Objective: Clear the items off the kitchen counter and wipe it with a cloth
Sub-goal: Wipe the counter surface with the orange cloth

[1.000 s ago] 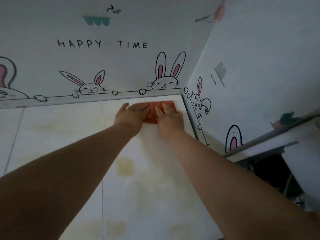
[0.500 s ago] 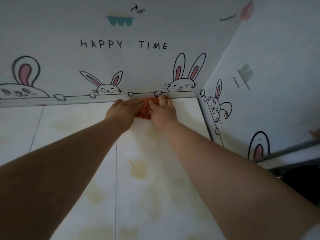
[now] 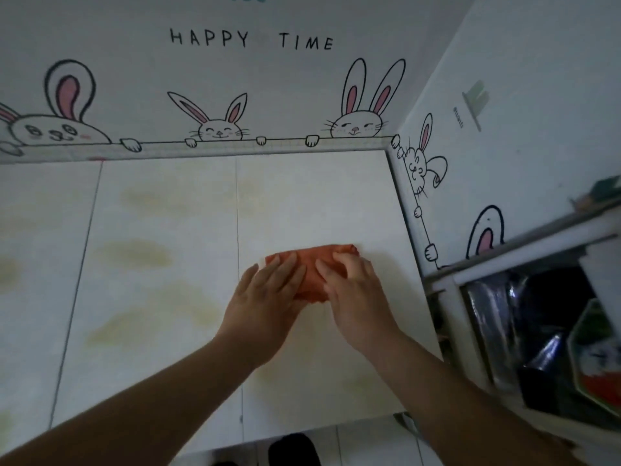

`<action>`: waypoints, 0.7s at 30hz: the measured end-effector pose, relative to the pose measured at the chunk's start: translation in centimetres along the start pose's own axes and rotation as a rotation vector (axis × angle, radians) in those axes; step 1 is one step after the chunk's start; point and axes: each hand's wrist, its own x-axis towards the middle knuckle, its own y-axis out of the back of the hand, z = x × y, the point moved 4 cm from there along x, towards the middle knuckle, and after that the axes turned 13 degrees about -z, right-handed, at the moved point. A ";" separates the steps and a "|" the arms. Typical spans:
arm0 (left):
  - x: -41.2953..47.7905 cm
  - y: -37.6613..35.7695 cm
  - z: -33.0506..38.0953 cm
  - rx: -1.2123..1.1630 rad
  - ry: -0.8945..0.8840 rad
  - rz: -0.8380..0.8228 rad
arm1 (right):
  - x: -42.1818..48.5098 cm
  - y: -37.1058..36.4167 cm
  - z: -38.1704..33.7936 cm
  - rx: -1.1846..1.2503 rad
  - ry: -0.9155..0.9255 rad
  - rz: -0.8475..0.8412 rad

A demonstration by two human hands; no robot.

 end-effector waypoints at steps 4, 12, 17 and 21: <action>-2.5 -1.5 0.4 0.116 -0.051 0.017 | -2.6 -1.5 -0.1 -0.048 -0.024 -0.009; 5.6 4.0 -5.2 0.176 0.052 0.110 | 9.5 1.8 -0.6 -0.089 0.029 0.053; 11.8 9.2 -9.9 0.263 0.193 0.009 | 18.2 4.6 -2.1 -0.199 0.028 0.007; 13.4 10.8 -11.1 0.258 0.211 0.038 | 21.3 5.1 -3.1 -0.108 0.025 0.062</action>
